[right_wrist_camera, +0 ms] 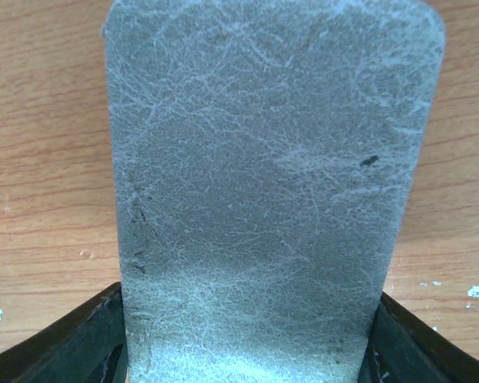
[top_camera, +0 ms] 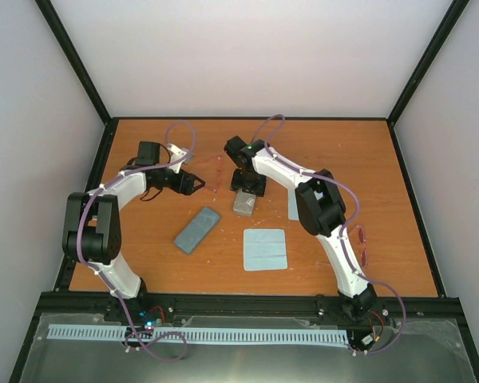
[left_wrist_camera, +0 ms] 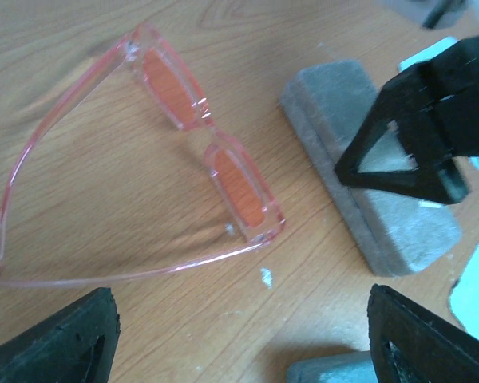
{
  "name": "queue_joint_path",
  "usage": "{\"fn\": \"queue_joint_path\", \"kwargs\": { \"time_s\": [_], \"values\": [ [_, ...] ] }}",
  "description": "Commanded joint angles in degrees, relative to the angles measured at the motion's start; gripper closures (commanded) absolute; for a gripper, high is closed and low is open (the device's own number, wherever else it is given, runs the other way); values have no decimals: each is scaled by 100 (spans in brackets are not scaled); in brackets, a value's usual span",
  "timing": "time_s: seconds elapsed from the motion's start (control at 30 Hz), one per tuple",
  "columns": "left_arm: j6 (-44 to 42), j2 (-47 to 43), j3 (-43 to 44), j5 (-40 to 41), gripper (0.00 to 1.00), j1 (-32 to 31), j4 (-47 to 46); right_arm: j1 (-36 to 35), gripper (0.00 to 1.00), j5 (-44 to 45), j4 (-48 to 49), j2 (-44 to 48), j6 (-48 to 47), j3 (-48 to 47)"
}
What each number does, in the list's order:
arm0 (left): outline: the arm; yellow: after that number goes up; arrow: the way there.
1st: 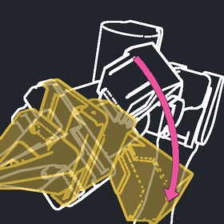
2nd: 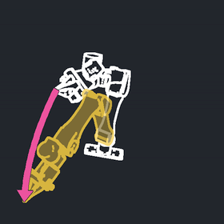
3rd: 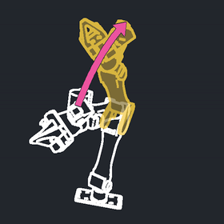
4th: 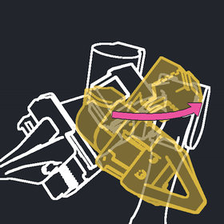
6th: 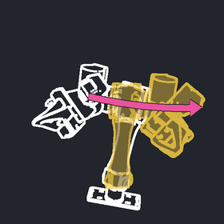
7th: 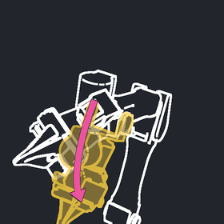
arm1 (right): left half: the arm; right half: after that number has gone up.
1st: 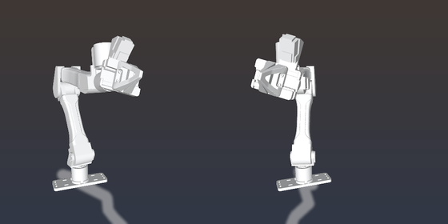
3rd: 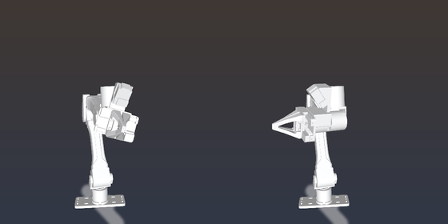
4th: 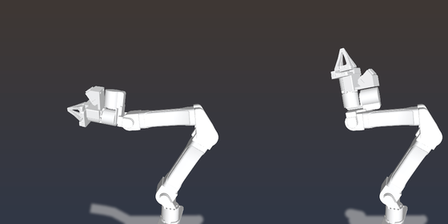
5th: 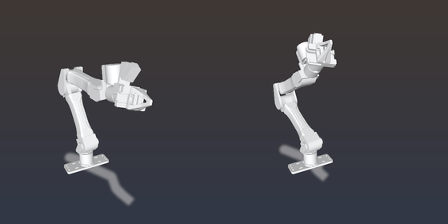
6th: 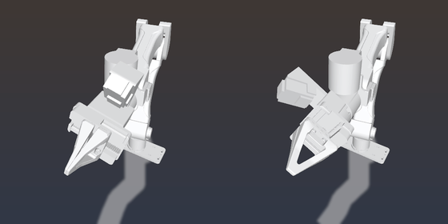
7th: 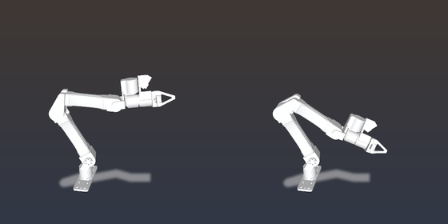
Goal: Organize the sunglasses
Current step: Pick up the sunglasses case from the center of the board, then open the sunglasses case.
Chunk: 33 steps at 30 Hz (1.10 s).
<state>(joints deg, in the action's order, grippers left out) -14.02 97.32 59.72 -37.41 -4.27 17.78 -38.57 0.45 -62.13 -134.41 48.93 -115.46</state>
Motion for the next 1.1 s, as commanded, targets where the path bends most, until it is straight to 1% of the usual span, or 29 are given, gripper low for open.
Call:
{"fn": "queue_joint_path", "kwargs": {
  "time_s": [0.0, 0.1, 0.13, 0.17, 0.3, 0.37, 0.43, 0.57, 0.7, 0.87, 1.07],
  "values": [
    [-134, -296, 15, -742, 16, 23, 50, -86, 86, 0, 243, 558, -283, 253],
    [-95, -316, 33, -1416, 16, 23, 182, -90, 91, -460, 1065, 1487, -767, 916],
    [-84, -310, 65, -1580, 17, 23, 235, -85, 95, -650, 1377, 1781, -922, 1245],
    [-83, -297, 85, -1709, 17, 12, 284, -77, 97, -846, 1714, 2118, -1085, 1581],
    [-69, -277, 152, -1987, 18, -118, 391, 17, 97, -1951, 3362, 3332, -1480, 3279],
    [-51, -246, 215, -2150, 18, -210, 450, 90, 97, -2487, 3881, 3693, -1575, 3858],
    [28, -233, 262, -2530, 18, -275, 481, 103, 97, -2826, 4191, 3891, -1689, 4224],
    [148, -228, 363, -3369, 18, -389, 486, 99, 97, -3360, 4668, 4070, -1824, 4667],
    [143, -317, 492, -3710, 18, -539, 514, 95, 97, -3623, 4979, 4195, -1849, 4883],
    [236, -287, 527, -3300, 18, -669, 378, 96, 97, -3888, 5233, 4338, -1847, 4991],
    [179, -55, 497, -3167, 18, -680, 376, 85, 97, -4082, 5460, 4423, -1796, 4936]
  ]
}}
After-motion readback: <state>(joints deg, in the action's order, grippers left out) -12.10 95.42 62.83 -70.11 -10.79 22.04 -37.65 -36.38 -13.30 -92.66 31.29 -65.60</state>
